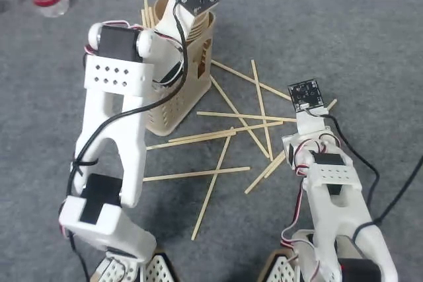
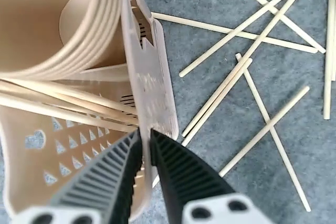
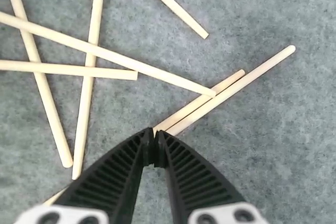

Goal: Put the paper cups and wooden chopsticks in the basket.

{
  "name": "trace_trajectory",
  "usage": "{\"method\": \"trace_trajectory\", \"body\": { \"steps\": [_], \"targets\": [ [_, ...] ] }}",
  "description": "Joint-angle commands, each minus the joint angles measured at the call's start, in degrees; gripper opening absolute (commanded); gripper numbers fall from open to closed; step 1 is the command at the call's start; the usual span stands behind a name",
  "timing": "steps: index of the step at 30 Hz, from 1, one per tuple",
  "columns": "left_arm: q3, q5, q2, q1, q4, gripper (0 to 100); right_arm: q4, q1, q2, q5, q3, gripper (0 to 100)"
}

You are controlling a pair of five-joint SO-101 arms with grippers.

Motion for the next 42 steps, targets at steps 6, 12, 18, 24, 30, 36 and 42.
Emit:
{"method": "trace_trajectory", "body": {
  "steps": [6, 12, 18, 24, 30, 36, 42],
  "targets": [
    [-1.89, -1.32, -4.22, -5.89, 0.88, 19, -0.84, -0.13, -1.45, 0.70, -0.44, 0.9],
    [-11.12, -2.29, -13.01, -6.24, 1.76, 19, -0.84, -0.13, -1.45, 0.70, -0.44, 0.9],
    [1.45, -2.55, -26.37, 6.42, 1.93, 19, -0.57, -0.13, -1.45, 0.70, -0.44, 0.9],
    [22.99, -5.71, -31.82, 19.43, 1.67, 19, -0.40, 0.04, -1.54, 0.70, -0.44, 0.9],
    [38.64, -10.46, -31.82, 22.24, -6.95, 19, -0.48, 4.53, -2.15, -0.26, -0.79, 0.8],
    [56.75, -11.08, -31.82, 20.66, -26.99, 19, -0.66, 12.00, -4.97, -8.18, -1.49, 0.8],
    [65.54, -14.59, -31.38, 19.60, -39.03, 19, -1.01, 16.13, -10.51, -13.98, 0.88, 0.8]
  ]
}}
